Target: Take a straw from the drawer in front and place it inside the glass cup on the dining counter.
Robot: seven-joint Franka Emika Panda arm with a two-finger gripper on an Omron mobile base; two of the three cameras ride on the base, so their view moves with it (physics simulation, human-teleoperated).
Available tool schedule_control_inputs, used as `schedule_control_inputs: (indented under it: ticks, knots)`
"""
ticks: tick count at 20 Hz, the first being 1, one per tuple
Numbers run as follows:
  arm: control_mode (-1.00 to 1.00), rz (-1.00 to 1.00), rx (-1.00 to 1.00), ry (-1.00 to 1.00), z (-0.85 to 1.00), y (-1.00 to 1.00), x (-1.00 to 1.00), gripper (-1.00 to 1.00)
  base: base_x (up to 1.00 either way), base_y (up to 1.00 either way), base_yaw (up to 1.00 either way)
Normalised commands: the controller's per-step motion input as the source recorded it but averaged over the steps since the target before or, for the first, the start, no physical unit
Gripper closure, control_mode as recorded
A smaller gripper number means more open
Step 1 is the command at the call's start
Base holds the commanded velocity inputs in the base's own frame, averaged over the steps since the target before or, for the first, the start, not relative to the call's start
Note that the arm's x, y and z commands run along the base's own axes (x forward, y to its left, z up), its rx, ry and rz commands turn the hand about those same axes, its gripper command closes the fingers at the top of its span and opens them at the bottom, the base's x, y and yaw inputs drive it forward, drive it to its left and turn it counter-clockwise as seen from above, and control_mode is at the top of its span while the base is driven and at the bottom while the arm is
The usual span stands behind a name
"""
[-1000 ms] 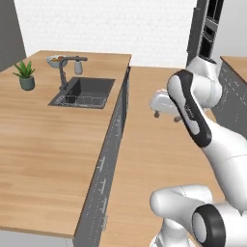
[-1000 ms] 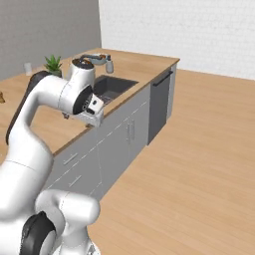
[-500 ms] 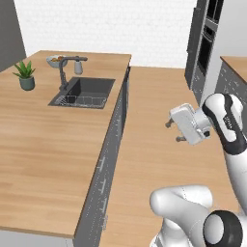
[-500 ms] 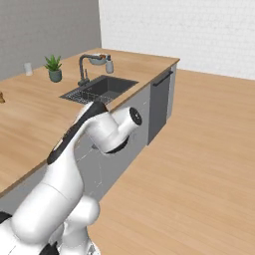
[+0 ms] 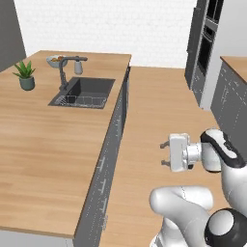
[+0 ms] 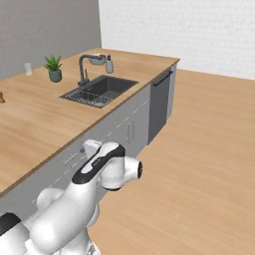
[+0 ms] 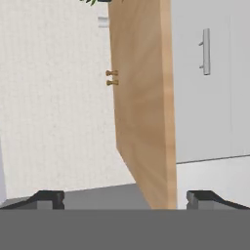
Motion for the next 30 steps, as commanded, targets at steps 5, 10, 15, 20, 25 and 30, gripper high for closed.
schedule_control_inputs:
  ticks: [5, 10, 15, 20, 25, 30]
  knots:
    - [-1.00, 0.00, 0.25, 0.00, -0.59, 0.47, 0.43, -1.00, 0.00, 0.00, 0.00]
    - [-1.00, 0.00, 0.07, 0.00, -0.34, 0.45, 0.69, -1.00, 0.00, 0.00, 0.00]
    - [-1.00, 0.00, 0.00, -0.01, -0.36, 0.55, 0.57, -1.00, 0.00, 0.00, 0.00]
    - [-1.00, 0.00, -0.01, 0.00, -0.48, 0.53, 0.31, -1.00, 0.00, 0.00, 0.00]
    - [-1.00, 0.00, -0.04, 0.00, -0.54, 0.52, 0.19, -1.00, 0.00, 0.00, 0.00]
    - [-1.00, 0.00, -0.05, 0.00, -0.46, 0.47, 0.26, -1.00, 0.00, 0.00, 0.00]
